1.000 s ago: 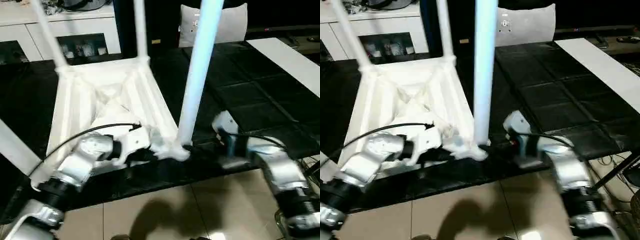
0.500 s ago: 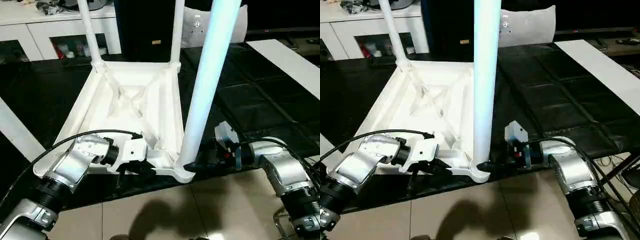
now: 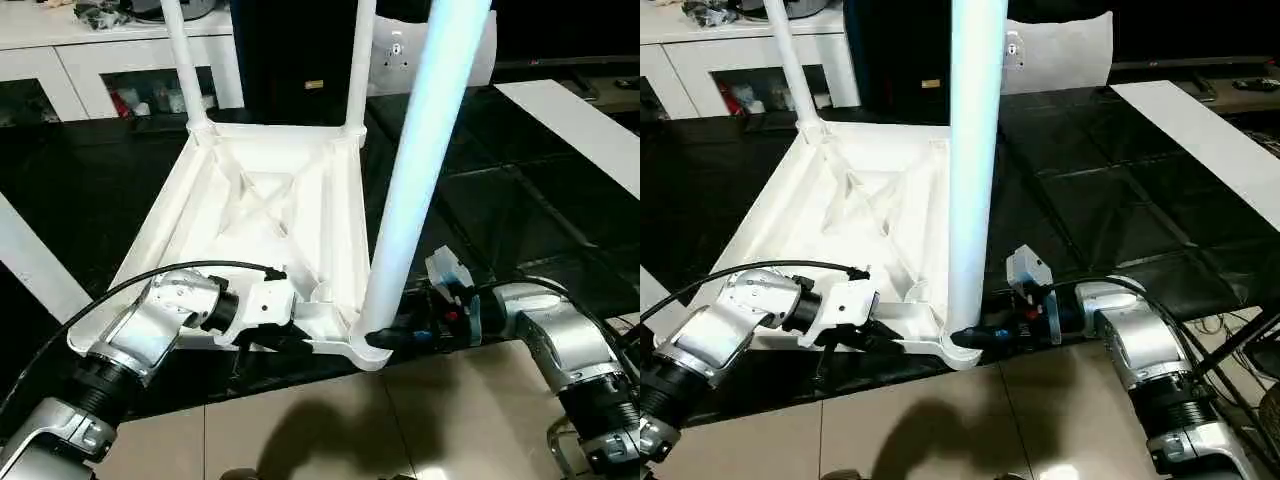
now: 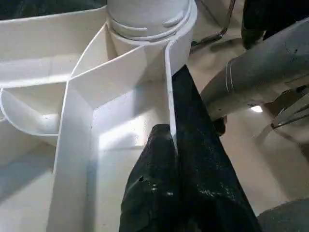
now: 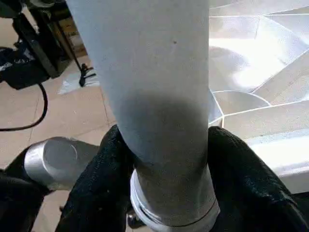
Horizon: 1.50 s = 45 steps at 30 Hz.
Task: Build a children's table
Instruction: Rotate leg to tighten
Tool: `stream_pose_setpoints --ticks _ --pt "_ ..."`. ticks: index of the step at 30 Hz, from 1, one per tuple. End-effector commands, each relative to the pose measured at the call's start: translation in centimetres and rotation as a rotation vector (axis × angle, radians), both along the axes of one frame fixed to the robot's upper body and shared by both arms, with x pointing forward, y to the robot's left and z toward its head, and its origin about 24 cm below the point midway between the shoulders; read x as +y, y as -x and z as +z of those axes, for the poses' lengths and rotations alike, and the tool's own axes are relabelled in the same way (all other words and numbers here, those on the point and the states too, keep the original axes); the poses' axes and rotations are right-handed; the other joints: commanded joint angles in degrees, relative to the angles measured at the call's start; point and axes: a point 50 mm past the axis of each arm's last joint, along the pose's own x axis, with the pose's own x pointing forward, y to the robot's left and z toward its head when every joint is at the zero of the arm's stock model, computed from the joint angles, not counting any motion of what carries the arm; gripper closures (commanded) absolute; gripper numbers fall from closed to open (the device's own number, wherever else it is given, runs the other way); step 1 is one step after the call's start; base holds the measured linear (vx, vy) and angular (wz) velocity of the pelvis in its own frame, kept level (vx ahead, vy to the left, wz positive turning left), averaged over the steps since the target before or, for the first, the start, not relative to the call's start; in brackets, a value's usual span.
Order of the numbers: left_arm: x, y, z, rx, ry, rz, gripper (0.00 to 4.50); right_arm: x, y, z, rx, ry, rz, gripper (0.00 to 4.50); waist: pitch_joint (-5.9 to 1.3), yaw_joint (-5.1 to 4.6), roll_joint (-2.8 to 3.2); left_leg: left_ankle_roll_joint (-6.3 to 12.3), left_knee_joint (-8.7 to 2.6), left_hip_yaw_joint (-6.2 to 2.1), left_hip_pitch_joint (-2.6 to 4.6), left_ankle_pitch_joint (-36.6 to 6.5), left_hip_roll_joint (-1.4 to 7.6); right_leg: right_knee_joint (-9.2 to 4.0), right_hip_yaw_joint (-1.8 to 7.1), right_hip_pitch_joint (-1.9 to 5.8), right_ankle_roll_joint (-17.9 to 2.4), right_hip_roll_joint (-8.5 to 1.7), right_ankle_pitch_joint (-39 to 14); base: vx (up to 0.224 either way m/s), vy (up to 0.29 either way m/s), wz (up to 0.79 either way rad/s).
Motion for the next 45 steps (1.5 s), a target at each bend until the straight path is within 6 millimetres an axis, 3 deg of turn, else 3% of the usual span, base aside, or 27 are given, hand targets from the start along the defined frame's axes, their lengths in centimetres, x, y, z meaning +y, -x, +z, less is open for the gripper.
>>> stream_pose_setpoints --ticks 1,4,5,7,9,12,15,16,20,21,23,29,37,41,45 --pt "-1.2 0.6 0.4 0.009 0.037 -0.059 4.50 0.7 -0.6 0.3 -0.022 -0.032 -0.081 2.54 -3.58 -0.13 -0.58 3.39 -4.04 1.72 -0.70 -7.4 -0.75 -3.48 1.61 3.76 -12.7 -1.42 -11.6 0.000 0.000 0.00" --pt "-1.8 0.3 0.4 0.009 0.051 0.035 4.50 1.5 -1.9 -0.1 -0.047 -0.022 -0.273 2.54 -3.27 -0.70 -0.64 1.97 -4.36 1.63 -0.68 -9.9 -0.87 -3.97 1.59 3.70 -10.9 -1.44 -17.2 0.000 0.000 0.00" --pt "-2.2 0.1 0.5 0.005 0.070 0.075 4.50 1.9 -2.3 -0.2 -0.051 -0.028 -0.334 2.54 -3.30 -0.82 -0.29 1.67 -4.39 1.61 -0.56 -10.4 -0.88 -4.04 1.63 3.56 -10.7 -1.48 -18.0 0.000 0.000 0.00" --pt "-3.0 -0.1 0.6 -0.004 0.106 0.138 4.50 2.6 -2.7 -0.5 -0.053 -0.035 -0.420 2.56 -3.20 -1.72 -0.50 0.60 -4.56 1.45 -0.68 -11.6 -1.05 -4.43 1.46 3.59 -9.4 -1.37 -20.7 0.000 0.000 0.00" --pt "-3.8 -0.4 0.7 -0.015 0.122 0.186 4.50 3.3 -3.1 -0.6 -0.068 -0.033 -0.488 2.56 -3.32 -2.60 -0.63 0.70 -4.52 1.38 -0.84 -11.4 -1.10 -4.39 1.50 3.68 -9.3 -1.29 -19.7 0.000 0.000 0.00" --pt "-4.8 -0.6 0.7 -0.025 0.143 0.244 4.50 4.2 -3.5 -0.5 -0.068 -0.047 -0.561 2.56 -3.45 -3.12 -0.66 1.06 -4.31 1.41 -1.02 -10.1 -1.26 -4.36 1.45 3.77 -9.8 -1.28 -18.2 0.000 0.000 0.00" --pt "-6.0 -1.1 0.7 -0.043 0.159 0.320 4.50 5.3 -3.8 -0.5 -0.082 -0.040 -0.626 2.56 -3.53 -3.15 -0.74 1.93 -4.11 1.64 -0.94 -8.3 -1.27 -4.24 1.59 3.66 -10.4 -1.12 -15.2 0.000 0.000 0.00" --pt "-7.5 -1.6 0.8 -0.065 0.190 0.401 4.50 6.6 -4.3 -0.8 -0.071 -0.024 -0.723 2.56 -3.53 -3.15 -0.68 1.82 -4.14 1.66 -0.90 -7.7 -1.25 -4.19 1.60 3.63 -10.6 -1.08 -14.7 0.000 0.000 0.00" --pt "-8.4 -1.6 0.7 -0.082 0.181 0.399 4.50 7.4 -4.4 -1.1 -0.062 -0.023 -0.764 2.56 -3.72 -3.08 -0.57 1.59 -4.15 1.53 -1.00 -7.1 -1.33 -4.12 1.52 3.78 -10.5 -1.13 -13.3 0.000 0.000 0.00" --pt "-8.4 -1.5 0.6 -0.090 0.162 0.399 4.50 7.4 -4.4 -1.2 -0.064 -0.020 -0.764 2.22 -3.71 -3.06 -0.91 2.08 -4.13 1.61 -0.96 -6.9 -1.30 -3.98 1.55 3.76 -10.7 -1.07 -12.3 0.000 0.000 0.00" --pt "-8.2 -1.6 0.6 -0.093 0.158 0.409 4.50 7.1 -4.5 -1.1 -0.058 -0.041 -0.775 1.87 -3.65 -3.03 -0.76 2.47 -4.10 1.67 -0.90 -6.9 -1.26 -4.01 1.60 3.68 -11.0 -1.07 -11.6 0.000 0.000 0.00" --pt "-7.1 -1.7 0.4 -0.108 0.142 0.411 4.50 5.6 -4.1 -0.9 -0.109 -0.056 -0.722 1.43 -3.49 -2.41 -0.78 2.85 -4.17 1.76 -0.77 -8.3 -1.13 -4.28 1.65 3.58 -10.8 -1.22 -13.1 0.000 0.000 0.00" --pt "-4.4 -1.7 -0.3 -0.114 0.074 0.317 4.50 1.9 -3.0 -0.3 -0.174 -0.043 -0.543 0.87 -3.47 -1.09 -0.70 3.68 -4.15 1.80 -0.65 -9.0 -1.10 -4.17 1.68 3.65 -11.0 -1.15 -12.3 0.000 0.000 0.00" --pt "-3.3 -1.4 0.0 -0.121 0.066 0.184 4.50 -0.8 -2.6 0.7 -0.209 -0.032 -0.441 0.51 -3.51 -0.47 -0.81 3.87 -4.18 1.75 -0.50 -9.5 -0.99 -4.27 1.70 3.59 -10.7 -1.24 -13.7 0.000 0.000 0.00" --pt "-2.1 -0.8 -0.1 -0.102 0.013 0.065 4.50 -1.7 -1.7 1.3 -0.187 0.009 -0.291 0.40 -3.63 -0.29 -0.83 4.18 -4.12 1.74 -0.59 -8.5 -0.87 -3.83 1.73 3.77 -11.5 -1.24 -11.4 0.000 0.000 0.00"
